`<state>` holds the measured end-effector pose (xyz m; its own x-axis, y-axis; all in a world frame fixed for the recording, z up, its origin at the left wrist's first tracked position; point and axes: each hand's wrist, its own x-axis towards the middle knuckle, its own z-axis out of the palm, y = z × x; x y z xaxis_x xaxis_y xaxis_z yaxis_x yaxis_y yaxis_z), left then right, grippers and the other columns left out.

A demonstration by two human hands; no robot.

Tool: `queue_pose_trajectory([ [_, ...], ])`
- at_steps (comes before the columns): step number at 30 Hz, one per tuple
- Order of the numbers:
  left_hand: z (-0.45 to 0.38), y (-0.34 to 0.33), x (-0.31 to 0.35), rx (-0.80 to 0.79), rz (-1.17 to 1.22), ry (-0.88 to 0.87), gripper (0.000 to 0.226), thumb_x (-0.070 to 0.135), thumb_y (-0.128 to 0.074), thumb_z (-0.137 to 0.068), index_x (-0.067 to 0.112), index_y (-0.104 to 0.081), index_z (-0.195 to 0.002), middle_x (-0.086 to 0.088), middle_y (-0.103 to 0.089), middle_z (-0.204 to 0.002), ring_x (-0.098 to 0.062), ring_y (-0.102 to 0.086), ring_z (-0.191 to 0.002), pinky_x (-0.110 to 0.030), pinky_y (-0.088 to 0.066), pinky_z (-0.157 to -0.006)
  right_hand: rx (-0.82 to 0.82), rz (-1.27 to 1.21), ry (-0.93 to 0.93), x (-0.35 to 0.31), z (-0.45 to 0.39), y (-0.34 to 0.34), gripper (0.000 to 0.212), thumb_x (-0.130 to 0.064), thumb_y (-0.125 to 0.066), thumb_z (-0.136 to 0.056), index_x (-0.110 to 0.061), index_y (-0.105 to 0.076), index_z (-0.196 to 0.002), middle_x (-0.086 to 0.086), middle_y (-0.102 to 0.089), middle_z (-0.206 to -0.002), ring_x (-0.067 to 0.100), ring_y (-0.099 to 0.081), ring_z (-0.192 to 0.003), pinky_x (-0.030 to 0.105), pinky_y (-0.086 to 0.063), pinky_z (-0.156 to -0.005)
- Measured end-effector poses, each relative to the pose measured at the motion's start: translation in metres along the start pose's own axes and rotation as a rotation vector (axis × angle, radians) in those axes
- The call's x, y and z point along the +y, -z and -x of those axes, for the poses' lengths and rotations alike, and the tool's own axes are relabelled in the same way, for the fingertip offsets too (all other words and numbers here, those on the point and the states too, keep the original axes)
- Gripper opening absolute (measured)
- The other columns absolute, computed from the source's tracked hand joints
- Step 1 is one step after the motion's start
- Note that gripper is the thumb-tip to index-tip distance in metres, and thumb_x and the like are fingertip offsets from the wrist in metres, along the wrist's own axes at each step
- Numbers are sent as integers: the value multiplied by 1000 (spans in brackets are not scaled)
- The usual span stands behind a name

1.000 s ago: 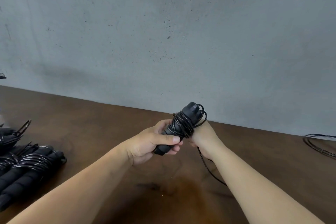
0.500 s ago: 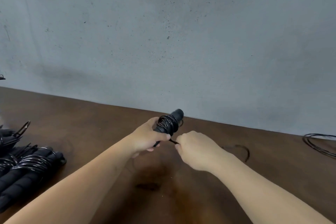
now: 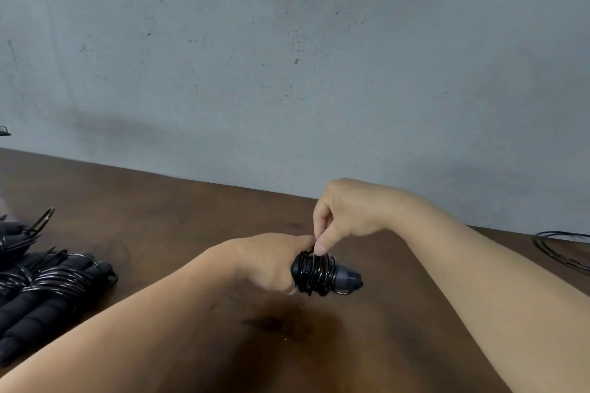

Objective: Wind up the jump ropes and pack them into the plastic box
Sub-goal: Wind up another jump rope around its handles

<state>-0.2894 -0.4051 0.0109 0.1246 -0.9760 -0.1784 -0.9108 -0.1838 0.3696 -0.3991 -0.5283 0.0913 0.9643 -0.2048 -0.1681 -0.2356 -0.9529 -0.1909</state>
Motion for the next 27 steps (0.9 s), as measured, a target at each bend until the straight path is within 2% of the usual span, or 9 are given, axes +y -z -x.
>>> queue_pose_trajectory([
  [4,0,1,1,-55,96,-94,43,7,-65,-72,24,-54,-110,-1,-65,-92,-19,-61,-81,-37,-52,-75,-51,-277,16,16,-5,-6,20,-35,-85,-72,-19,-76,-80,-12,-62,-61,5,-48,-55,18,-40,-58],
  [8,1,7,5,-47,306,-101,36,1,-68,-71,7,-50,-102,1,-51,-74,-12,-48,-65,-27,-40,-59,-27,-608,19,37,-8,-15,17,-23,-82,-76,-13,-71,-85,-1,-69,-73,7,-47,-52,21,-39,-59],
  [11,3,13,2,-32,438,-147,35,11,-68,-67,13,-52,-98,4,-55,-78,-11,-51,-69,-29,-42,-64,12,-865,-3,50,-11,-26,5,-16,-74,-84,-14,-70,-85,-1,-70,-76,7,-61,-61,20,-49,-60],
  [14,2,11,-2,-60,615,-202,51,29,-77,-73,18,-59,-119,-2,-69,-106,-18,-66,-97,-31,-54,-89,16,-997,2,58,-13,-39,8,-12,-63,-93,-11,-71,-91,2,-71,-83,12,-66,-72,24,-53,-65],
  [15,2,9,-4,-57,678,-211,56,40,-77,-73,16,-59,-121,-6,-69,-109,-23,-66,-98,-33,-54,-90,23,-1025,1,60,-14,-44,13,-9,-58,-96,-11,-71,-93,4,-71,-84,14,-66,-74,26,-53,-65],
  [17,1,5,-6,-13,823,-203,60,55,-73,-72,19,-62,-119,-5,-70,-105,-21,-66,-88,-31,-55,-81,4,-1091,44,64,-13,-52,18,-7,-51,-98,-10,-68,-93,8,-65,-82,16,-59,-71,26,-50,-62],
  [20,0,2,-9,123,1037,-148,52,53,-66,-78,14,-65,-113,-9,-71,-99,-19,-64,-80,-31,-54,-75,-39,-1271,71,64,-12,-66,11,-9,-55,-97,-7,-61,-89,6,-51,-75,9,-41,-60,21,-39,-56],
  [23,-2,4,-12,215,1065,-136,40,43,-60,-86,13,-62,-113,-7,-71,-94,-21,-63,-78,-34,-53,-73,34,-1211,24,58,-11,-73,20,-14,-53,-100,-7,-65,-86,1,-61,-74,8,-49,-62,25,-50,-63],
  [27,-7,2,-17,252,1046,-105,39,42,-63,-85,21,-57,-117,-12,-71,-103,-24,-66,-82,-37,-55,-77,142,-1080,-43,46,-11,-74,23,-17,-53,-101,1,-67,-97,4,-63,-82,12,-58,-69,36,-59,-74],
])
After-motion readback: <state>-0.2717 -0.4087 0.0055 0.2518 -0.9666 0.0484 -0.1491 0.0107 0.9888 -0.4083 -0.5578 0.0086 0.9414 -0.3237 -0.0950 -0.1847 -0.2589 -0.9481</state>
